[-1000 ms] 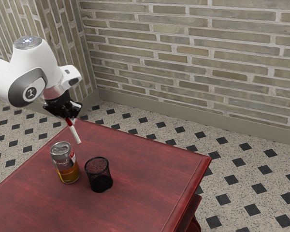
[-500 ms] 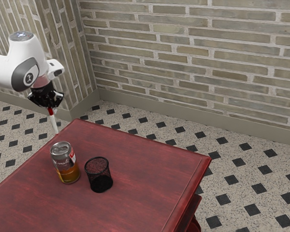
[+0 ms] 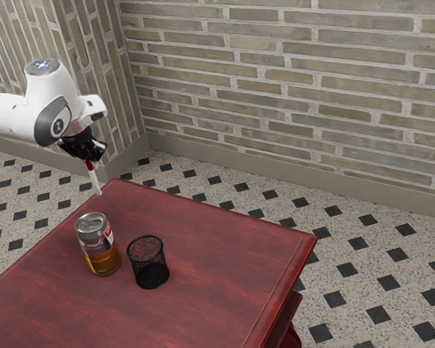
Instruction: Take the marker out of the pen holder and place it to the left of the pen holder.
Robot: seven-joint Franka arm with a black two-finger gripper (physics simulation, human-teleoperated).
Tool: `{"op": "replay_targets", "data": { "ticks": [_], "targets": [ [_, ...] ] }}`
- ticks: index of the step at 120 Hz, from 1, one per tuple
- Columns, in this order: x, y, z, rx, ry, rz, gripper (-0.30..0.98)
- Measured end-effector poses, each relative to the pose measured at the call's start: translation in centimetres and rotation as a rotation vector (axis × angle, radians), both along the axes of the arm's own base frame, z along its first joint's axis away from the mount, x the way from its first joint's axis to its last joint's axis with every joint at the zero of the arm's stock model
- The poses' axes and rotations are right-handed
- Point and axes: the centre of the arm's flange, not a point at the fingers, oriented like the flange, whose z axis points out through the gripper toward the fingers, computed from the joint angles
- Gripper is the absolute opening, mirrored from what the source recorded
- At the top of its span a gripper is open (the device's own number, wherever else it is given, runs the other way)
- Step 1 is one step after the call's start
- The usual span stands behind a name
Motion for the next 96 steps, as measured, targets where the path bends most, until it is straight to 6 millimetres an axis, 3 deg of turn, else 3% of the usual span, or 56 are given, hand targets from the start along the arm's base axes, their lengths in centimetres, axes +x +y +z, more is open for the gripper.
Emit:
{"op": "replay_targets", "data": {
  "ticks": [26, 51, 56, 66, 74, 88, 96],
  "targets": [
    [0.6, 0.7, -0.8, -0.001, -0.062, -0.058, -0.09],
    [0.3, 0.4, 0.0, 0.010, -0.097, -0.136, 0.35],
    [-0.3, -0.3, 2.0, 0.023, -0.123, -0.160, 0.41],
    [-2.3, -2.6, 10.3, 0.073, -0.245, -0.216, 0.50],
    [-4.1, -4.6, 15.4, 0.084, -0.290, -0.244, 0.55],
    [-6.8, -7.7, 20.7, 0.047, -0.250, -0.249, 0.61],
    [-6.9, -11.2, 24.4, 0.034, -0.206, -0.279, 0.63]
  ]
}}
